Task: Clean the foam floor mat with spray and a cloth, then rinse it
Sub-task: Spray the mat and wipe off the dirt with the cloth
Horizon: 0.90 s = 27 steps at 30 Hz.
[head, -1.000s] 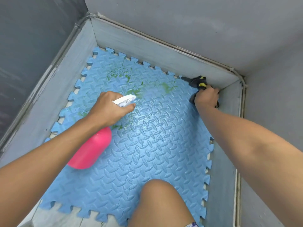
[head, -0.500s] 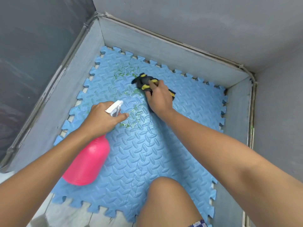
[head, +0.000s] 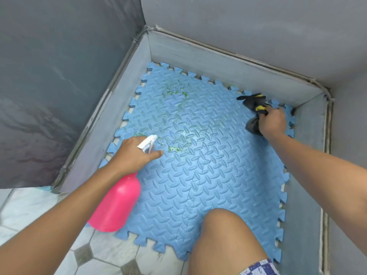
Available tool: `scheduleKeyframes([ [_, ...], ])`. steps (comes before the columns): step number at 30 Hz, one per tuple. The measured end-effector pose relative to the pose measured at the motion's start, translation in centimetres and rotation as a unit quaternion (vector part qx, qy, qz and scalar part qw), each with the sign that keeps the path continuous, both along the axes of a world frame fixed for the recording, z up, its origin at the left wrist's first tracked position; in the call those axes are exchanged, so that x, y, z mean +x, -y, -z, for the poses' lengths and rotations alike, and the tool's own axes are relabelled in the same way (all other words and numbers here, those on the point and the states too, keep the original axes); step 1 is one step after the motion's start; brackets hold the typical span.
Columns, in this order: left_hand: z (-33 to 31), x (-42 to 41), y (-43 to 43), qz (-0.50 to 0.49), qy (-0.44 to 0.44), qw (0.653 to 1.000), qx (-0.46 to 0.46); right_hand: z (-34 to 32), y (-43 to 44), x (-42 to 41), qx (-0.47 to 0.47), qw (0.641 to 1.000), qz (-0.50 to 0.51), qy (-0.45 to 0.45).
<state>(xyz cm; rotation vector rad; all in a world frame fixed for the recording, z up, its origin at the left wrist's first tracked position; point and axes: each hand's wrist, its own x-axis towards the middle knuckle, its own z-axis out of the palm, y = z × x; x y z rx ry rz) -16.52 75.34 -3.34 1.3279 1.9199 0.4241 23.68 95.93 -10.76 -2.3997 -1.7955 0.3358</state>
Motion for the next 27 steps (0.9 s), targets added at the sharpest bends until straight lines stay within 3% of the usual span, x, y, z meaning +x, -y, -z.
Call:
scheduleKeyframes([
  [8,-1.1,-2.3,3.3,-0.087,-0.04,0.995,0.039,0.1,4.6,-7.8,0.019,0.998,0.033,-0.049],
  [11,-1.6,-3.3,3.6,-0.096,-0.052,0.991,0.072,0.1,7.7,-13.6,0.025,0.996,-0.046,-0.068],
  [14,-1.9,-4.1,4.0,-0.104,-0.059,0.987,0.103,0.0,12.2,-20.1,0.024,0.98,-0.187,-0.063],
  [17,-1.9,-5.0,4.6,-0.116,-0.066,0.982,0.131,0.0,17.9,-25.4,0.017,0.933,-0.352,-0.074],
  [20,-1.9,-5.6,4.8,-0.127,-0.07,0.979,0.144,0.5,22.4,-27.3,0.005,0.854,-0.516,-0.064],
  [22,-2.0,-5.8,5.0,-0.126,-0.067,0.979,0.144,1.1,22.2,-26.1,0.01,0.796,-0.602,-0.058],
  [24,-2.1,-5.9,5.0,-0.127,-0.063,0.98,0.141,0.8,19.7,-23.6,0.017,0.77,-0.636,-0.054],
  [25,-2.2,-5.9,5.0,-0.128,-0.062,0.98,0.14,0.7,17.8,-21.8,0.022,0.778,-0.626,-0.051],
  [27,-2.2,-5.7,5.0,-0.129,-0.063,0.98,0.137,0.2,13.1,-17.4,0.024,0.832,-0.553,-0.035],
])
